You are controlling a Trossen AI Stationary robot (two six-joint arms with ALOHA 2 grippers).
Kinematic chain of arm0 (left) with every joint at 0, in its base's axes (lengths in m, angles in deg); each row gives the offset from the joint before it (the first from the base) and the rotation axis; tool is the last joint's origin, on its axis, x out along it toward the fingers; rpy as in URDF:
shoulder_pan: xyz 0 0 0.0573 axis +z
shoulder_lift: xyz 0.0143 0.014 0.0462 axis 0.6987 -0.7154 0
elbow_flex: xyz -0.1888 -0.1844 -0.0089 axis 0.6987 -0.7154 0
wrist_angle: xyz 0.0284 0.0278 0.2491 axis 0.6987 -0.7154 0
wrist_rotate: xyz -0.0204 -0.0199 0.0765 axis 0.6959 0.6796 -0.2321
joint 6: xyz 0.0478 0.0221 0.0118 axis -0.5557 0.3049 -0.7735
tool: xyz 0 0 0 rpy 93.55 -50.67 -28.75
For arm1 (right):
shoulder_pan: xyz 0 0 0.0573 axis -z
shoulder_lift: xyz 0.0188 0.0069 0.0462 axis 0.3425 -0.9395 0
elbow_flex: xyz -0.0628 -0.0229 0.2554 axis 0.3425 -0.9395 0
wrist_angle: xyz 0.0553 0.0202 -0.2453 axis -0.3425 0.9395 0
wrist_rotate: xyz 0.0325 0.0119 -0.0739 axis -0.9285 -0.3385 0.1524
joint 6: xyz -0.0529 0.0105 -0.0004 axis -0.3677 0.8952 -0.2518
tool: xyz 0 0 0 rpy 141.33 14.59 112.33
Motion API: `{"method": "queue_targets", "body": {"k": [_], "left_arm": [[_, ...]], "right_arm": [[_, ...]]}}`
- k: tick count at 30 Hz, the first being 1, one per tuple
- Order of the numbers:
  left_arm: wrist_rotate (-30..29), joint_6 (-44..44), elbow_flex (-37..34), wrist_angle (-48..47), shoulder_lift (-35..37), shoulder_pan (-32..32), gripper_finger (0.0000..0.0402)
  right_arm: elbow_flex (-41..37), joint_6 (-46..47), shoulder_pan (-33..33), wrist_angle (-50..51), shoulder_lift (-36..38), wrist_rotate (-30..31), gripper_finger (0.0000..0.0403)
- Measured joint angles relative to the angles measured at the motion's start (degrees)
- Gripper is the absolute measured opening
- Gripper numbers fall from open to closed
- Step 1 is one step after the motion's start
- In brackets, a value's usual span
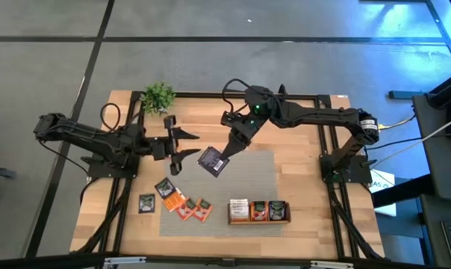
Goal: Pick & Place Tea
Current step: Put the right black tea bag into the right compartment of the wooden organizer
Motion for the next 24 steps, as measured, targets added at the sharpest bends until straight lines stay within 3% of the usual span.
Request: {"method": "queue_targets", "body": {"k": [8, 16, 24], "left_arm": [[2.46, -16.91, 0.01, 1.88, -1.74, 0.07, 0.0159], [3.80, -21.55, 0.02, 8.96, -5.94, -0.37, 0.0140], [5.33, -23.89, 0.03, 9.39, -6.63, -0.95, 0.0105]], "right_arm": [[0.00, 0.16, 0.00, -0.19, 0.00, 0.86, 0.0004], [0.00, 1.44, 0.00, 0.15, 0.00, 1.92, 0.0004], [0.00, 1.54, 0.04, 0.20, -0.02, 1.95, 0.0004]]}}
